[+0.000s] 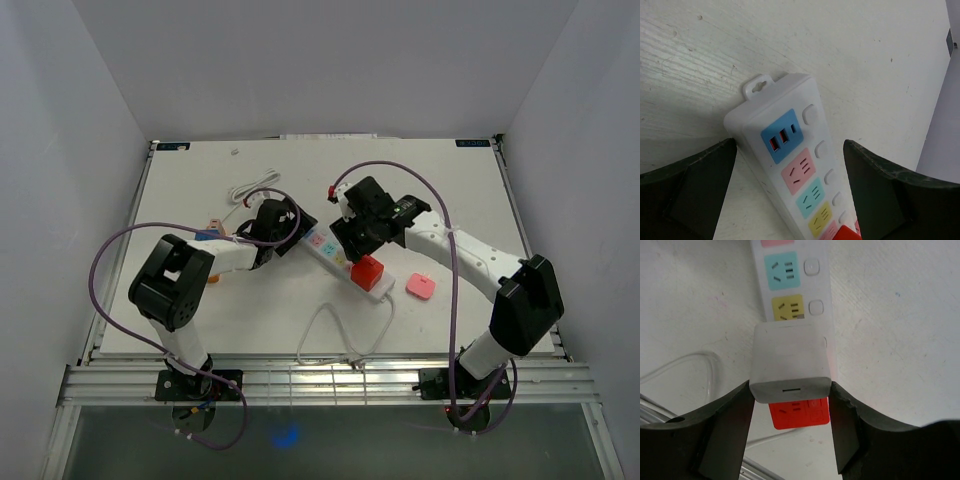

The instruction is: Insert the plug

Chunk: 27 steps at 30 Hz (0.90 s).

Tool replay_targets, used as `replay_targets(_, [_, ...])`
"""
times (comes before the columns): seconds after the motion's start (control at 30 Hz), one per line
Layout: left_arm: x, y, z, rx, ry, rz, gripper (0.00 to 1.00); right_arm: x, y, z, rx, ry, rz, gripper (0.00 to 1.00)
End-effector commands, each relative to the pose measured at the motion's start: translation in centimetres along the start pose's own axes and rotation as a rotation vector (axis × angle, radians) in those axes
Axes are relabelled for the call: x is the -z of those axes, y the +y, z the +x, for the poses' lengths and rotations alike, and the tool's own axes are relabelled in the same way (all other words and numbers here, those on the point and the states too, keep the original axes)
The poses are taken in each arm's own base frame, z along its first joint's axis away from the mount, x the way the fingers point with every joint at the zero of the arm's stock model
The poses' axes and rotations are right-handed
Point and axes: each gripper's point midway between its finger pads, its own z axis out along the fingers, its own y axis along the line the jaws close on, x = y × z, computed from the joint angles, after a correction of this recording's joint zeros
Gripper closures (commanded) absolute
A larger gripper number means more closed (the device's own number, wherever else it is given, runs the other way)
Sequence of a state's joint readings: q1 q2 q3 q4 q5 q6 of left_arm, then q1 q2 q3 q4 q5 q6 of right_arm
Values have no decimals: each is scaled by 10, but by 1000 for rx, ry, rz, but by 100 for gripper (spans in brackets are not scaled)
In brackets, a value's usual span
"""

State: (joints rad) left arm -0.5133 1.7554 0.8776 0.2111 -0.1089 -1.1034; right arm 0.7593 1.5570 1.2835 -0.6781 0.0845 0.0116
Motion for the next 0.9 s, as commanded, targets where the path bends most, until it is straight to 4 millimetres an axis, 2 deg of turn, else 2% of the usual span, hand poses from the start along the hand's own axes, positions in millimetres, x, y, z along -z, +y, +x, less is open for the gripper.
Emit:
replay_targets(0.0, [16,-43,-27,-52,-82,119,2,16,11,-28,60,-4,-71,92])
replay_targets(0.07, [16,-53,-31,-79,-88,147,2,12,10,-27,86,29,-75,92])
replay_targets(0.1, [16,-67,-35,-90,-87,180,2,8,9,-28,95,55,-76,92])
replay_targets(0.2, [14,-71,-36,-108,-82,180,2,3,20,-37,116,72,-146,92])
replay_targets(0.3, [24,-69,-43,-111,-113,171,2,-4,24,-31,115,150,-173,92])
replay_targets(0.37, [33,-63,-47,-124,-130,152,2,-1,23,-32,111,182,-171,92])
replay_targets(0.5, [48,-55,-48,-133,-132,127,2,-5,22,-31,99,224,-162,92])
replay_targets(0.67, [56,-47,-46,-135,-126,106,2,1,22,-40,76,246,-156,92])
replay_targets(0.87, [60,-42,-44,-133,-121,102,2,-6,19,-32,61,300,-132,92])
